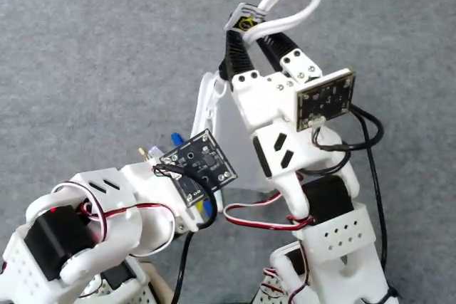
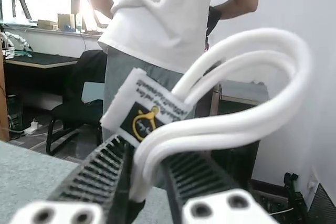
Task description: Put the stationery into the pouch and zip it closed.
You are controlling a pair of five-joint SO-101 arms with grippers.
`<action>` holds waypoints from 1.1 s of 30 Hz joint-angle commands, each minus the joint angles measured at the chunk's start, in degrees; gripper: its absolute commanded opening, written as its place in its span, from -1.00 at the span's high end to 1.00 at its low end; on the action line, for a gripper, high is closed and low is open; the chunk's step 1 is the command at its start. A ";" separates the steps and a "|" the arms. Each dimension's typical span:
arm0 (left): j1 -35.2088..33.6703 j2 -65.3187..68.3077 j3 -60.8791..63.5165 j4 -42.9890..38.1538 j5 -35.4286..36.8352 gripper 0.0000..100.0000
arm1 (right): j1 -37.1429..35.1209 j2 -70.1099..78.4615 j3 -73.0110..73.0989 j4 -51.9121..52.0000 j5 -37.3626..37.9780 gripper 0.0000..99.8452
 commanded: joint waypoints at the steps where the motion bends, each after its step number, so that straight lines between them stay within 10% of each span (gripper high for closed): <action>1: 0.57 0.44 0.75 1.05 0.35 0.94 | 1.49 -0.04 -1.98 -2.37 0.26 0.98; 33: 0.57 0.44 5.49 1.05 0.35 0.94 | 1.58 -0.13 -7.78 -2.29 0.26 0.98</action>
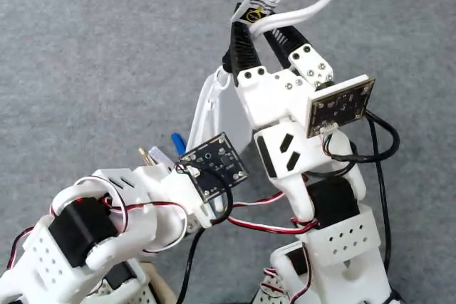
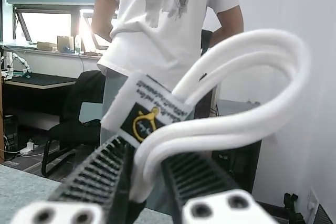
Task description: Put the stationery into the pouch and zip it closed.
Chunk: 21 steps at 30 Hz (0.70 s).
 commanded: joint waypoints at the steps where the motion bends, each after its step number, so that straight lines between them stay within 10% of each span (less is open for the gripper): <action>1: 0.40 0.26 -0.40 1.05 0.35 0.94 | 1.14 -0.13 -4.18 -1.76 0.26 0.98; 21: -10.15 0.44 -12.97 0.97 4.57 0.95 | -6.24 -0.40 -16.75 45.45 0.26 0.79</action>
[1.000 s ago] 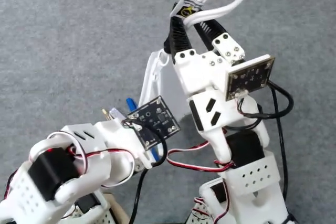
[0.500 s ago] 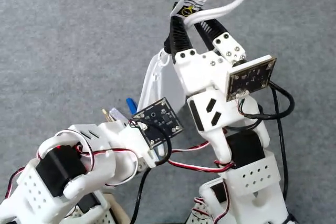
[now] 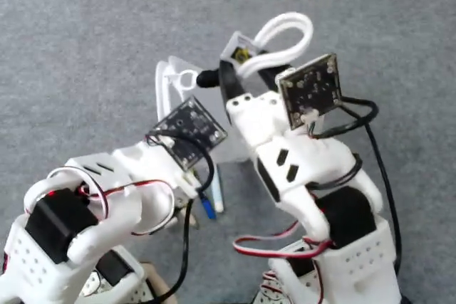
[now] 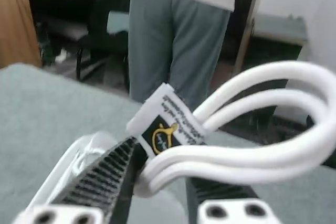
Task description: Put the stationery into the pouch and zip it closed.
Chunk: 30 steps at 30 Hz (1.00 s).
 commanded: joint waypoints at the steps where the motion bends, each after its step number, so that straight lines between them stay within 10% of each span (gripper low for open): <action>1: -1.27 -0.35 -2.33 0.26 1.93 0.95 | -1.67 -0.40 -6.37 8.44 0.44 0.79; 20: -1.54 -0.44 -2.77 0.26 -10.90 0.95 | -4.48 -0.48 -29.93 50.64 0.44 0.27; 30: -1.01 -0.44 -2.68 0.26 -10.99 0.95 | -4.40 -4.09 -35.38 49.23 1.41 0.28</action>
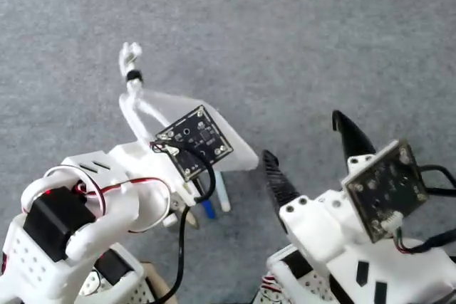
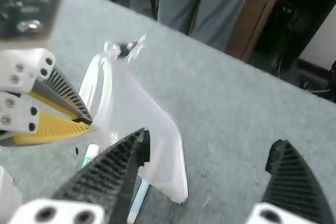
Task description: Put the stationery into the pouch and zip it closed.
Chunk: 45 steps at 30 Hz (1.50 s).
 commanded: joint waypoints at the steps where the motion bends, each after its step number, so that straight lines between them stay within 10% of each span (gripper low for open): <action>1: 0.22 -0.44 -2.51 0.18 -0.70 0.95 | -0.53 -0.13 -1.27 -2.73 0.53 0.28; 9: 3.65 0.26 -2.51 0.09 1.93 0.95 | 1.93 0.04 5.32 -11.52 0.62 0.28; 16: -12.18 0.26 -3.03 -9.76 20.31 0.94 | 3.60 -0.04 9.80 -12.75 0.62 0.28; 27: -13.14 -0.18 -8.66 -24.26 50.64 0.94 | 3.60 -0.57 11.82 -12.31 0.44 0.28; 45: -11.38 -0.35 -4.26 -5.27 32.09 0.94 | 3.69 -0.57 16.84 -12.22 0.44 0.28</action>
